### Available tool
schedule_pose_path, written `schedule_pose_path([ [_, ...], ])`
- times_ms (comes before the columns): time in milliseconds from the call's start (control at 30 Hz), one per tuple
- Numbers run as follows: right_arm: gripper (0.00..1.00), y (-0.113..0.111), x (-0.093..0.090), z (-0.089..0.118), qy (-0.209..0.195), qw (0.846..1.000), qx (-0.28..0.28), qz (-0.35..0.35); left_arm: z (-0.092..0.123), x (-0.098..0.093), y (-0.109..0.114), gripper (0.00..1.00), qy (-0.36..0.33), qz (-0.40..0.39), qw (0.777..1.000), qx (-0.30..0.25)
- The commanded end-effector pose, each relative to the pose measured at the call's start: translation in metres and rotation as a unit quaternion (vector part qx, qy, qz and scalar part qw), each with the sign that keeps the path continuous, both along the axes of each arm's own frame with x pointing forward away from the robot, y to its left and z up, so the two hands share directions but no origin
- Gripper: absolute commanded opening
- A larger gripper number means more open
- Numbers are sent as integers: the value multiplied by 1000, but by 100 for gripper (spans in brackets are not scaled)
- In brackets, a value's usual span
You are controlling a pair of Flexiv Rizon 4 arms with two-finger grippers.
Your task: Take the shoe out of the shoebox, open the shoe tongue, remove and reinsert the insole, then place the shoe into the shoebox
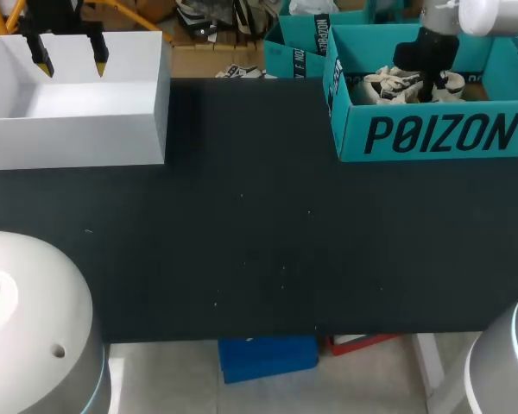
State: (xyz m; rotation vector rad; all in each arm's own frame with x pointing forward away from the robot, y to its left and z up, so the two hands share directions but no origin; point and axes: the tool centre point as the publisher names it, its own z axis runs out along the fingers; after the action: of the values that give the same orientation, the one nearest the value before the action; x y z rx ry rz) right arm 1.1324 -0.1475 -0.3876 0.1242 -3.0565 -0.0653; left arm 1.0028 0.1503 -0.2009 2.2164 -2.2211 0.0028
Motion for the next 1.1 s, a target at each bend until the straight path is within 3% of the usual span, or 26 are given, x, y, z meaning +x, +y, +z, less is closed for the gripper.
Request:
schedule_pose_path([
  [33,0,-4,0,25,5,1000,-3,5,1,-1,0,100,1,1,1000,1],
  [633,0,-17,6,136,-36,997,-65,-4,1,-1,0,100,1,1,1000,1],
  [867,0,10,-11,184,-65,993,-94,-13,1,-1,0,100,1,1,1000,1],
  [1100,0,55,-51,224,-92,989,-109,-33,1,-1,0,100,1,1,1000,1],
])
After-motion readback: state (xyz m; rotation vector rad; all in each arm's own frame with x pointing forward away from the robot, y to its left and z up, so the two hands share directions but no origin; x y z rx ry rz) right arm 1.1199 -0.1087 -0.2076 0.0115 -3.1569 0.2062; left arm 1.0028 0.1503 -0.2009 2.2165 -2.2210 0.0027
